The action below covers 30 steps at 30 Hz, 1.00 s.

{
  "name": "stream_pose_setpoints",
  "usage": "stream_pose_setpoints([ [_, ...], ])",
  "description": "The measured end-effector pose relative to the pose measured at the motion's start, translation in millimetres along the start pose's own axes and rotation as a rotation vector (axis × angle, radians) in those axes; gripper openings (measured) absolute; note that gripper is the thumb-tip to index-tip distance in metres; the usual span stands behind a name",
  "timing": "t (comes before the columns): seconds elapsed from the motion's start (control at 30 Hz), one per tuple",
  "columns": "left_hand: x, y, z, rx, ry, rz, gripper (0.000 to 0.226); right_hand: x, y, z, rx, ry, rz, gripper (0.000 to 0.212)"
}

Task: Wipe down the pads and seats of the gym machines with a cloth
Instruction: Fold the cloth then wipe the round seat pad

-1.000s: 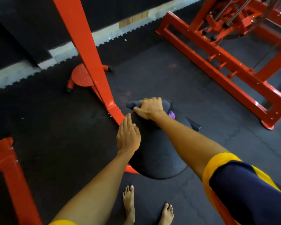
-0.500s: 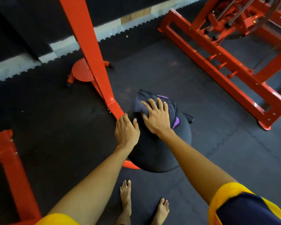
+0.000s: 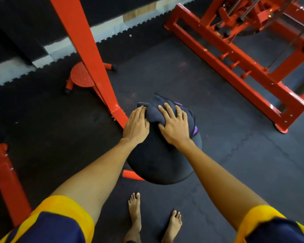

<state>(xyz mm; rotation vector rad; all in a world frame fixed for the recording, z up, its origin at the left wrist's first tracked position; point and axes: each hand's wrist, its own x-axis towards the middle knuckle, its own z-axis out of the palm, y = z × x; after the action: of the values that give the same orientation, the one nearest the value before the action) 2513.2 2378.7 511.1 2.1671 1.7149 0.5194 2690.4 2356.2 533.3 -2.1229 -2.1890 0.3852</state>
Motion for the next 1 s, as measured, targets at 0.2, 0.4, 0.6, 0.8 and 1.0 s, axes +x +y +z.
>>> stream_pose_setpoints([
  [0.2,1,7,4,0.029,0.023,0.000,0.054,27,30,-21,0.088,-0.003,0.333,0.060],
  [0.4,-20,6,8,0.084,0.063,-0.061,0.057,55,-20,-12,-0.029,-0.061,0.147,0.063],
  [0.6,-44,11,8,0.056,0.150,-0.241,0.054,57,4,-20,-0.029,-0.051,0.080,0.060],
  [0.8,-36,-12,-4,0.109,0.158,-0.172,0.040,61,1,-24,0.010,-0.079,0.272,0.061],
  [1.0,-18,-5,-4,0.059,0.133,-0.131,0.036,51,-21,-6,-0.088,0.011,-0.098,0.067],
])
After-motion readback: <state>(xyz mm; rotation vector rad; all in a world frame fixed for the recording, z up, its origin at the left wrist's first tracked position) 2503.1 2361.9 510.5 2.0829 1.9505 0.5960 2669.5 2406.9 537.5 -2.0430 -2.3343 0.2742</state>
